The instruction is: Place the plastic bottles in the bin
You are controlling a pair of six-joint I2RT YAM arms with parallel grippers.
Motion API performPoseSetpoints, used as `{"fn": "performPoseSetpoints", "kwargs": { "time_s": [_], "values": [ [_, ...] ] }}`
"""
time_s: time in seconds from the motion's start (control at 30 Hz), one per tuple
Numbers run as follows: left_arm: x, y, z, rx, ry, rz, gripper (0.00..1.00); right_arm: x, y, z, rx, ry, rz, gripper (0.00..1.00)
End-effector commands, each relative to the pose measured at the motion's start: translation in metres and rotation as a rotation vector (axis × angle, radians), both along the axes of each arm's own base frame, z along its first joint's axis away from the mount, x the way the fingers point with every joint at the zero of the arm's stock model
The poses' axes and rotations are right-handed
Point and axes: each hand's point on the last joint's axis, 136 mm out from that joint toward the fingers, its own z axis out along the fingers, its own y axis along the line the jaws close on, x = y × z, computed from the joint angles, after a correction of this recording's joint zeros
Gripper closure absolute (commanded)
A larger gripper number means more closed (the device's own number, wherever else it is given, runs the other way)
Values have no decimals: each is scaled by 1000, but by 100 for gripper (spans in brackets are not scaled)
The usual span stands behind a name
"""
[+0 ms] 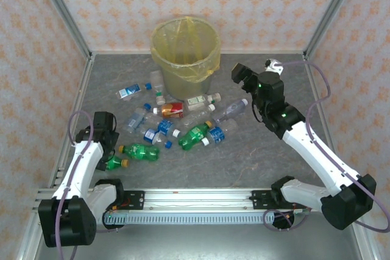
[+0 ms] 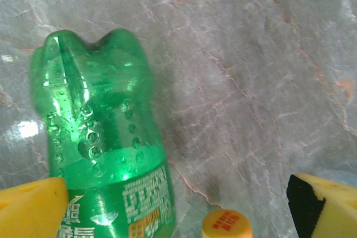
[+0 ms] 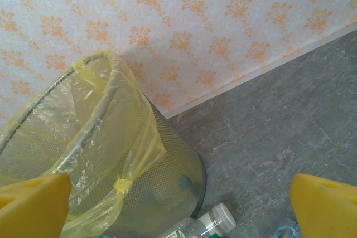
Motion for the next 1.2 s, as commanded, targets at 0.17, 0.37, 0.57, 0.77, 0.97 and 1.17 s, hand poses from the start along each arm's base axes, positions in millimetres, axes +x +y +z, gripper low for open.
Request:
{"fn": "performPoseSetpoints", "kwargs": {
  "time_s": [0.17, 0.37, 0.57, 0.77, 0.97, 1.17],
  "values": [
    [-15, -3, -15, -44, 65, -9, 1, -5, -6, 4, -8, -13, -11, 0],
    [0, -1, -2, -31, -16, -29, 1, -5, -4, -1, -3, -6, -1, 0],
    [-1, -1, 9, -23, -24, -38, 1, -3, -1, -3, -1, -2, 10, 0],
    [-15, -2, 1, -22, 43, -62, 2, -2, 0, -3, 0, 0, 13, 0],
    [-10, -16, -25, -99, 27, -105, 7, -2, 2, -3, -1, 3, 17, 0],
    [-5, -19, -37, -116, 41, -158, 6, -3, 0, -2, -5, 10, 14, 0]
  ]
}}
